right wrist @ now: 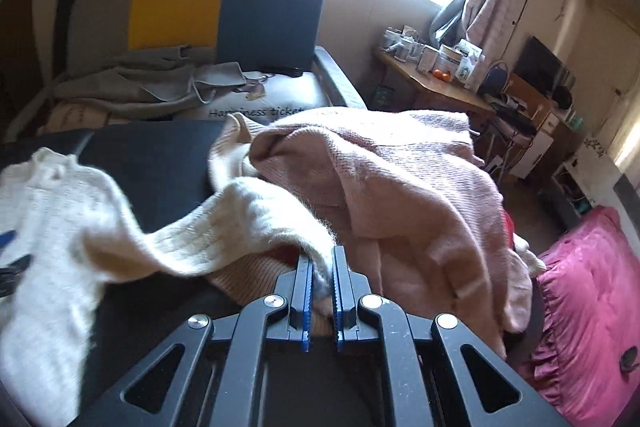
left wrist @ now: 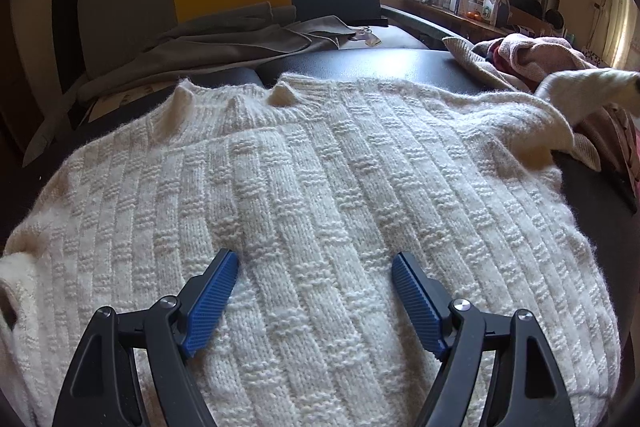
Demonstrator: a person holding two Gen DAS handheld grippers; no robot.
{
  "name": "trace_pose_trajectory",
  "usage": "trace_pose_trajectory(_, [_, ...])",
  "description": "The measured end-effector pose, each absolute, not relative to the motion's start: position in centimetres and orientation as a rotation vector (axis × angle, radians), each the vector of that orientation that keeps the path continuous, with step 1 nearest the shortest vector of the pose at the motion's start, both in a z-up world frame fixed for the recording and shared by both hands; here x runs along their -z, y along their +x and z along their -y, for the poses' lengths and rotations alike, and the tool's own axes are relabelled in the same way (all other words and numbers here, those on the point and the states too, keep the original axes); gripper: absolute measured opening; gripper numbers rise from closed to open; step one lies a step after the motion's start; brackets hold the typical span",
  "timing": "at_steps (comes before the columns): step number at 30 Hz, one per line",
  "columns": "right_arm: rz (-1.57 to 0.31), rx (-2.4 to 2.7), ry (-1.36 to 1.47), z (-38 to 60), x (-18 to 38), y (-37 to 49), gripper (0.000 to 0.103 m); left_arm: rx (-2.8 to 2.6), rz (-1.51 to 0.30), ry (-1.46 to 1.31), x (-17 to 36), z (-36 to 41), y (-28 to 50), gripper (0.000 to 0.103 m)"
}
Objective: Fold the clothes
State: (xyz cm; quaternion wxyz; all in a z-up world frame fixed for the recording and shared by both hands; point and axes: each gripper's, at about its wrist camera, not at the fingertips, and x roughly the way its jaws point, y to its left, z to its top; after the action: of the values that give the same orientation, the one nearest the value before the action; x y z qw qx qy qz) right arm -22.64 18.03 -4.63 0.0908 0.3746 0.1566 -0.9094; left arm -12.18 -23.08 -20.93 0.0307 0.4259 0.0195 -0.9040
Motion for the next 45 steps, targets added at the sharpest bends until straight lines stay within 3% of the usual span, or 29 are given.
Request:
trace_pose_trajectory(8, [-0.408,2.856,1.277,-23.1,0.7,-27.9,0.01,2.76,-0.057,1.338,20.8,22.9,-12.4,0.081])
trace_pose_trajectory(10, [-0.431,2.927,1.369,-24.5,1.3,-30.8,0.01,2.743,-0.057,1.365,20.3,23.0,-12.7,0.072])
trace_pose_trajectory(12, [-0.382,3.021,1.411,-25.9,1.6,-32.3,0.023,2.744,-0.085,1.375,19.6,23.4,-13.2,0.067])
trace_pose_trajectory(16, [-0.275,3.063,1.18,-24.7,0.3,-30.8,0.029,2.766,-0.171,1.303,17.5,24.7,-14.8,0.066])
trace_pose_trajectory(18, [-0.256,2.88,1.078,-21.3,0.8,-29.0,0.056,2.778,-0.187,1.277,16.7,24.9,-16.3,0.066])
trace_pose_trajectory(19, [-0.261,2.767,1.055,-18.9,1.7,-27.8,0.058,2.786,-0.183,1.271,16.5,24.8,-17.0,0.066])
trace_pose_trajectory(25, [-0.22,2.033,1.158,-3.4,12.0,-21.9,0.053,2.818,-0.117,1.245,16.1,24.1,-21.1,0.066])
trace_pose_trajectory(31, [-0.275,2.055,1.247,4.6,18.6,-26.4,0.048,2.758,-0.071,1.28,18.1,24.3,-25.2,0.066])
trace_pose_trajectory(35, [-0.238,2.182,1.286,4.7,20.6,-30.7,0.04,2.737,-0.172,1.275,20.2,26.0,-26.7,0.068])
trace_pose_trajectory(41, [-0.292,2.291,1.175,5.8,21.2,-32.6,0.045,2.713,-0.294,1.251,19.9,28.8,-28.4,0.066])
trace_pose_trajectory(43, [-0.311,2.325,1.137,6.2,21.5,-32.4,0.046,2.713,-0.341,1.236,19.0,29.8,-27.9,0.057])
trace_pose_trajectory(45, [-0.336,2.346,1.126,6.8,21.5,-32.6,0.048,2.718,-0.428,1.196,17.6,31.4,-26.4,0.056])
